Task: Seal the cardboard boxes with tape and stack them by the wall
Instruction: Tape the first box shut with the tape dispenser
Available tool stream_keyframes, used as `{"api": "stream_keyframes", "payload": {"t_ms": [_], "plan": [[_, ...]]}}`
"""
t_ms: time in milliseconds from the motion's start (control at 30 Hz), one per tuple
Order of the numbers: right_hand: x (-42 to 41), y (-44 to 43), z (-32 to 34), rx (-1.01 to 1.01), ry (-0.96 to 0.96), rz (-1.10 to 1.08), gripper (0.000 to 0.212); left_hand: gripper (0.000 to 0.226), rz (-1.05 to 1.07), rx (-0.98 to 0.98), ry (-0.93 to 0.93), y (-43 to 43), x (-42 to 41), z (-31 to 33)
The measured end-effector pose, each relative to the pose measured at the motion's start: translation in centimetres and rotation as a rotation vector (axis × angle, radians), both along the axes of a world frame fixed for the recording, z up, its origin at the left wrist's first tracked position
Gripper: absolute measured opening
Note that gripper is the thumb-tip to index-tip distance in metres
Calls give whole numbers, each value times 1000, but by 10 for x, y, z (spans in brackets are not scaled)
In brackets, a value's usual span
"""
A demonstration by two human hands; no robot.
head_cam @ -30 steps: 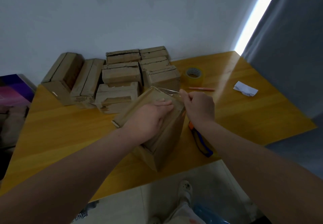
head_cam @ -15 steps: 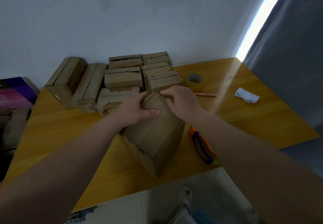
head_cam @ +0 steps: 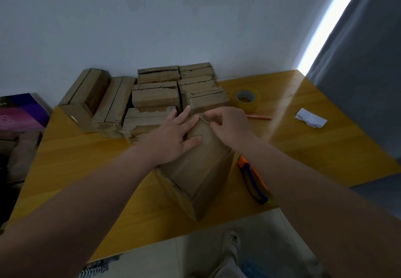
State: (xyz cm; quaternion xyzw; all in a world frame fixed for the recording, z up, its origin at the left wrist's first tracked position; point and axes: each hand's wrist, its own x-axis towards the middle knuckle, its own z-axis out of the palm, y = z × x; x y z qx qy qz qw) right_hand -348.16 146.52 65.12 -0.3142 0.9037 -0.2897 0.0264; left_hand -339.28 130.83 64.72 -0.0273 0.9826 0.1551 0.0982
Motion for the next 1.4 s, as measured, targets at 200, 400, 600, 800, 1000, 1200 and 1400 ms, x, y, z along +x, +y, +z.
{"api": "stream_keyframes", "payload": {"t_ms": [200,400,600,800,1000,1200,1400], "plan": [[4,8,2,7,16,-25,32,63,-62,-136,56,10,5,9],[5,21,8,-85,-169,4,24,51,-143,-172,205,20,16,9],[2,42,18,-423,-504,-96,9,39,-223,-67,322,17,23,8],[-1,42,-6,-11,-798,60,72,70,-264,-40,231,8,30,2],[-60,19,-72,190,-543,125,31,65,-249,-58,179,8,19,0],[-48,31,-56,66,-638,262,100,59,-256,-68,160,8,10,-1],[11,36,8,65,-649,255,64,52,-303,-89,350,3,22,1]]}}
